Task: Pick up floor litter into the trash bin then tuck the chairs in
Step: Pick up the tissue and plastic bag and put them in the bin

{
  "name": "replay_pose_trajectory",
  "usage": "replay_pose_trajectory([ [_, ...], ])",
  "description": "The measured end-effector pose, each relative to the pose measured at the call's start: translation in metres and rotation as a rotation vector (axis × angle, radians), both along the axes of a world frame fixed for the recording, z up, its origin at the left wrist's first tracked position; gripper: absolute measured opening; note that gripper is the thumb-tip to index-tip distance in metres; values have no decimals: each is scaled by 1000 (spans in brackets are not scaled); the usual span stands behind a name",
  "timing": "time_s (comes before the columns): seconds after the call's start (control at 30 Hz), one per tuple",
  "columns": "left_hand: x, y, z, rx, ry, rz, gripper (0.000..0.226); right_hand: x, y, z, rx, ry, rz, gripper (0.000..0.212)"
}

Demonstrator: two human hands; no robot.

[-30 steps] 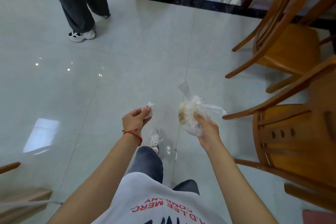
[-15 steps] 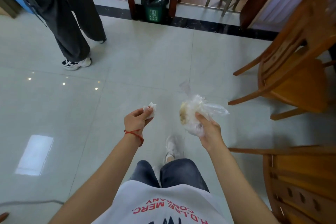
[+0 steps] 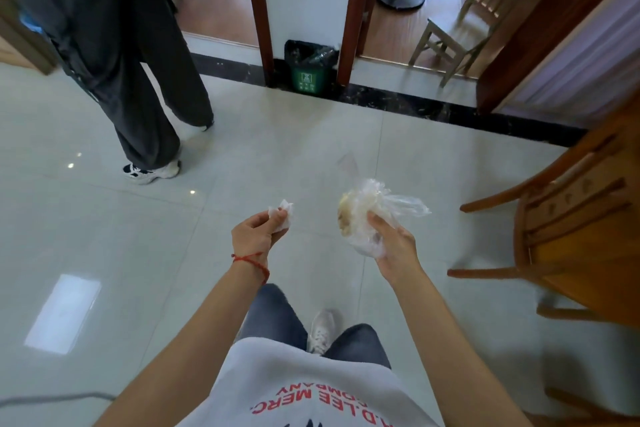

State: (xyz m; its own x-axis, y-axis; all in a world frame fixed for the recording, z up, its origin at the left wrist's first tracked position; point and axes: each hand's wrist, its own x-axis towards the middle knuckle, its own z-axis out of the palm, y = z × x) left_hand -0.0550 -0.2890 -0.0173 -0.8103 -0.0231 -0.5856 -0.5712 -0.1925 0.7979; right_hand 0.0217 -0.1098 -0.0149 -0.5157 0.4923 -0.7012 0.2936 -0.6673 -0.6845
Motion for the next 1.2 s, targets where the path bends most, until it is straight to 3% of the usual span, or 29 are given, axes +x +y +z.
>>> replay_pose_trajectory([
  [0.33, -194, 56, -8, 45, -21, -10, 17, -183, 40, -8, -17, 24, -40, 21],
  [0.47, -276, 75, 0, 22, 7, -40, 4, -261, 56, 0, 13, -10, -80, 24],
  [0.53, -308, 86, 4, 26, 13, -45, 8, -291, 65, 3, 5, -4, -73, 15],
  [0.8, -405, 131, -6, 30, -32, -3, 2, -382, 116, -12, -29, -56, -56, 19],
  [1.13, -533, 224, -17, -5, -67, 41, 12, -531, 219, -19, 2, -99, -17, 8],
  [1.2, -557, 239, -19, -11, -61, 45, 3, -558, 237, -19, 4, -114, -11, 9],
])
